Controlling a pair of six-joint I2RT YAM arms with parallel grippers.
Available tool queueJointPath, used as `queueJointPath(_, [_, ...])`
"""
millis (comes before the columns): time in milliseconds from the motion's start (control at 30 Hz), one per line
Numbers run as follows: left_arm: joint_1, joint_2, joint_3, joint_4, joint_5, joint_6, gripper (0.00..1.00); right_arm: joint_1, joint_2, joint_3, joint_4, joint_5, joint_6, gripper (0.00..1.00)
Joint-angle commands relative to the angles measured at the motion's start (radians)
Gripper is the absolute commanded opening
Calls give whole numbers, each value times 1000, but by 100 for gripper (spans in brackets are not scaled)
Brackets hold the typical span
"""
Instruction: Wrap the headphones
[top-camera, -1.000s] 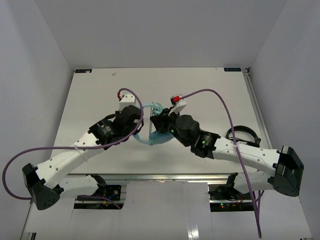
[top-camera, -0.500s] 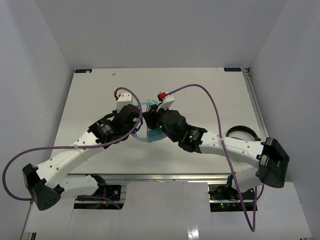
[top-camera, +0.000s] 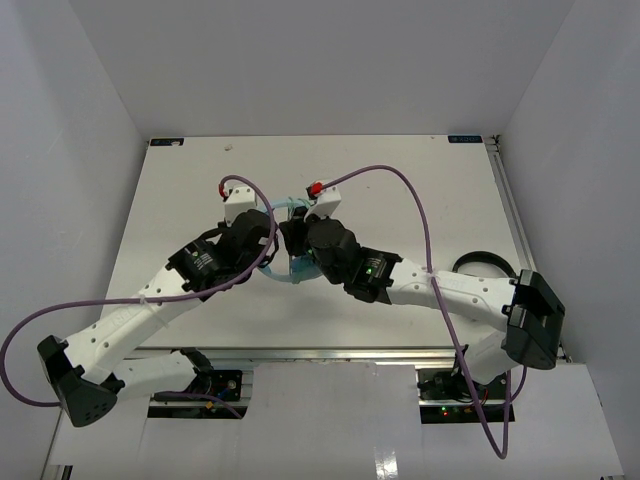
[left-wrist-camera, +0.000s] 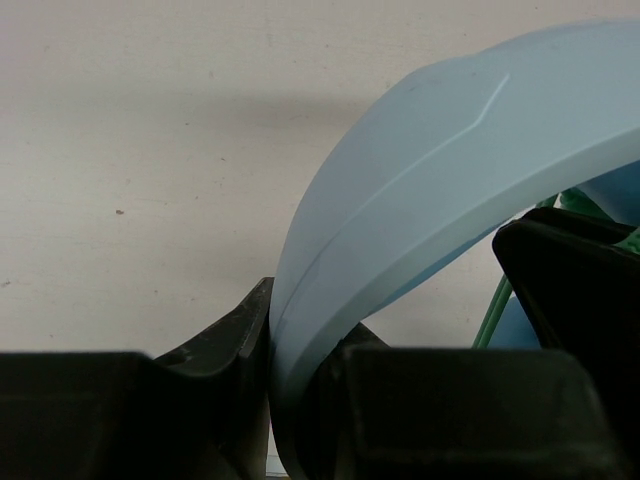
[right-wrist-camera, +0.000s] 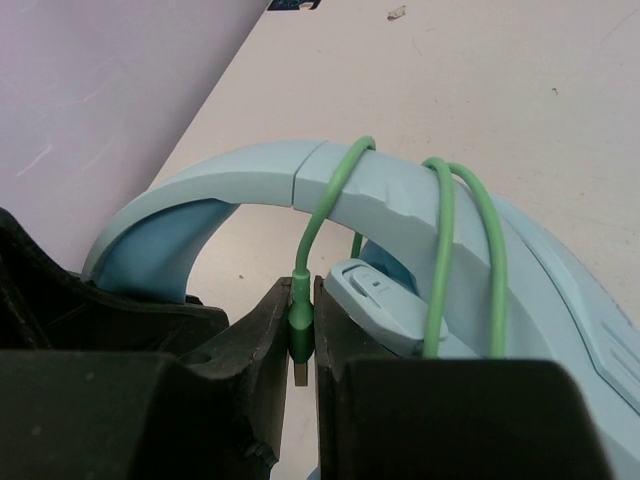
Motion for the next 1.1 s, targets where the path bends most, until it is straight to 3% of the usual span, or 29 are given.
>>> queueJointPath(0, [-8, -134, 125, 193, -38, -66, 0, -1, 1, -51, -215, 89, 75, 8])
queueJointPath(367, [-10, -148, 127, 185, -80, -57, 0, -5, -44, -91, -222, 130, 106, 10])
queueJointPath(833, [-10, -143, 124, 188, -91, -39, 0, -5, -51, -89, -222, 121, 101, 35])
queueJointPath(1067, [-10, -129, 136, 181, -109, -10, 0, -4, -68, -83, -213, 113, 81, 38])
